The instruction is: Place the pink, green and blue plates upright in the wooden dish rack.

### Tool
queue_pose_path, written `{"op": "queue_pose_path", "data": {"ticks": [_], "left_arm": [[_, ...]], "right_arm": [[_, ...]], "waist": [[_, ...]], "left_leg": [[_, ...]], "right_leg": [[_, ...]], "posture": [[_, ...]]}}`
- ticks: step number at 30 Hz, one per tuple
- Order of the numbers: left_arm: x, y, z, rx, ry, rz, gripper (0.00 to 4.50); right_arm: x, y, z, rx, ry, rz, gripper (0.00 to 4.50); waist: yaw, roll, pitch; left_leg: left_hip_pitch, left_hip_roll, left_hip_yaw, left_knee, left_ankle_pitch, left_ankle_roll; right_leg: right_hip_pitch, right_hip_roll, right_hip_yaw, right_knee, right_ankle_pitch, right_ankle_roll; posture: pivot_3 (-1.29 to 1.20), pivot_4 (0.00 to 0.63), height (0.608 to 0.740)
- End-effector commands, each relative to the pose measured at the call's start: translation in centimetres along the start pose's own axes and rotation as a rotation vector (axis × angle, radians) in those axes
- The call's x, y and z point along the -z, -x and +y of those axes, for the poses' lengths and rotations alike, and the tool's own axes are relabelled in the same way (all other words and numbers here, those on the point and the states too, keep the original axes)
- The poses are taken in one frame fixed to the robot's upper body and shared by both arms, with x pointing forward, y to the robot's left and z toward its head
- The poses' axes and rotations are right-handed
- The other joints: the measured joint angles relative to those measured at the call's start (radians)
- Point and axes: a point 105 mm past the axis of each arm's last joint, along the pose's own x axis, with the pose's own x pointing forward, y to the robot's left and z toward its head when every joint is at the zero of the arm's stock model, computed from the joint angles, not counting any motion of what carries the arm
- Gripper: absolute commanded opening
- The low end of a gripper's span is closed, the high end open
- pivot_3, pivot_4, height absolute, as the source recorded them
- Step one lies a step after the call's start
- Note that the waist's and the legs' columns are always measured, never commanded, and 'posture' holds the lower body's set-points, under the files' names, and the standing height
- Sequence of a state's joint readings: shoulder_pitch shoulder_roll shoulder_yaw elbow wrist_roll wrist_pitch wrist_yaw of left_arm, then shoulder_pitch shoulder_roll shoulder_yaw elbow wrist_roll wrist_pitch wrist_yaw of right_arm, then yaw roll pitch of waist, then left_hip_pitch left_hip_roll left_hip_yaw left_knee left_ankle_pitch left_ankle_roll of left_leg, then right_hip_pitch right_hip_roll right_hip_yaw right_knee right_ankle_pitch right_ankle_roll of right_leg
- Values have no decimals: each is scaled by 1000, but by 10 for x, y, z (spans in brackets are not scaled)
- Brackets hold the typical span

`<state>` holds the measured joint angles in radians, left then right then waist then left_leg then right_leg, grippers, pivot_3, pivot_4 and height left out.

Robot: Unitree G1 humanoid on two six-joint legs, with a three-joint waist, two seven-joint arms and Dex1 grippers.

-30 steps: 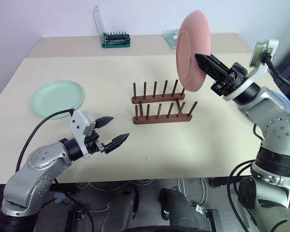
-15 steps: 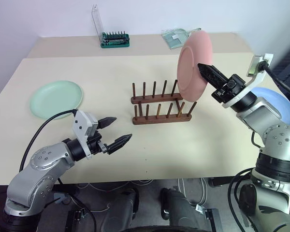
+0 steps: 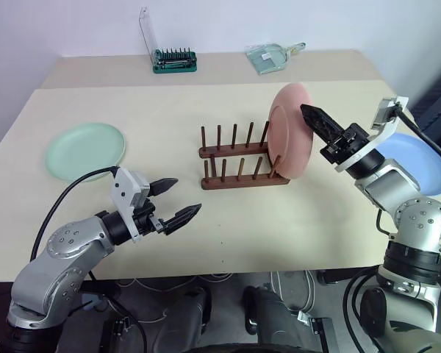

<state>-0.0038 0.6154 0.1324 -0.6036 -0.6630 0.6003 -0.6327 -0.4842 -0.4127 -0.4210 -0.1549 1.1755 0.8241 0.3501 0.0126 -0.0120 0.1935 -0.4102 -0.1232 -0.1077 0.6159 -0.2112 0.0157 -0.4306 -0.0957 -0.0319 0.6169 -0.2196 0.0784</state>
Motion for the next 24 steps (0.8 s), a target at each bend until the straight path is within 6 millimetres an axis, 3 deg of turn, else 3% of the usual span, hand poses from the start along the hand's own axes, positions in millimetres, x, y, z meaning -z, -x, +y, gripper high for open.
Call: {"op": "queue_pose_path", "data": {"ticks": [1, 4, 8, 10, 11, 12, 14, 17, 22, 24], "left_arm": [[-10, -1, 0, -11, -40, -45, 4500], [-14, 1, 10, -73, -56, -66, 4500], [-24, 3, 26, -172, -61, -122, 4500], [-30, 7, 44, -282, -67, -150, 4500], [-33, 14, 63, -400, -68, -157, 4500], [-32, 26, 89, -556, -48, -150, 4500], [-33, 45, 118, -738, -6, -161, 4500], [-37, 76, 146, -939, 47, -198, 4500], [-31, 108, 169, -1163, 41, -114, 4500], [-21, 140, 183, -1340, 67, -48, 4500]], "right_arm": [[-21, 0, 3, 18, 126, -71, 3811], [-44, 0, -6, 79, 229, -141, 3811], [-73, 0, -2, 78, 361, -196, 3811], [-87, -5, 11, 38, 471, -199, 3811], [-92, -11, 31, -32, 559, -179, 3811], [-89, -19, 54, -123, 665, -131, 3811], [-73, -27, 80, -250, 797, -30, 3811], [-25, -33, 102, -451, 885, 174, 3811], [17, -35, 110, -572, 936, 314, 3811], [40, -39, 111, -614, 939, 357, 3811]], "waist": [[0, 0, 0], [0, 0, 0], [1, 0, 0], [1, 0, 0], [1, 1, 0], [-1, 2, 1], [-3, 3, 1], [-7, -1, 0], [4, -2, 0], [6, -3, -1]], "left_leg": [[0, 0, 0, 0, 0, 0], [0, 0, 0, 0, 0, 0], [0, 0, 1, 1, 0, 0], [0, 0, 1, 1, 0, 0], [0, 0, 0, 0, 0, 0], [0, 0, 1, 1, 0, 0], [0, 0, 1, 1, 0, 0], [1, 2, 1, -1, 0, 0], [0, 1, 1, 1, -1, -1], [0, 0, 0, 3, -2, 0]], "right_leg": [[0, 0, 0, 0, 0, 0], [0, 0, 0, 0, 0, 0], [0, 0, 0, 0, 1, 1], [0, 0, 0, 0, 2, 3], [0, 0, 0, 0, 2, 3], [0, 0, 0, 0, 2, 3], [0, 0, 0, 1, 2, 4], [-1, 2, -1, 2, 1, 7], [0, 1, -1, 1, 2, 5], [1, 0, -1, 0, 3, 7]], "posture": [[0, 150, 740], [0, 150, 740], [0, 150, 740], [0, 150, 740], [0, 150, 740], [0, 150, 740], [0, 150, 740], [0, 150, 740], [0, 150, 740], [0, 150, 740]]}}
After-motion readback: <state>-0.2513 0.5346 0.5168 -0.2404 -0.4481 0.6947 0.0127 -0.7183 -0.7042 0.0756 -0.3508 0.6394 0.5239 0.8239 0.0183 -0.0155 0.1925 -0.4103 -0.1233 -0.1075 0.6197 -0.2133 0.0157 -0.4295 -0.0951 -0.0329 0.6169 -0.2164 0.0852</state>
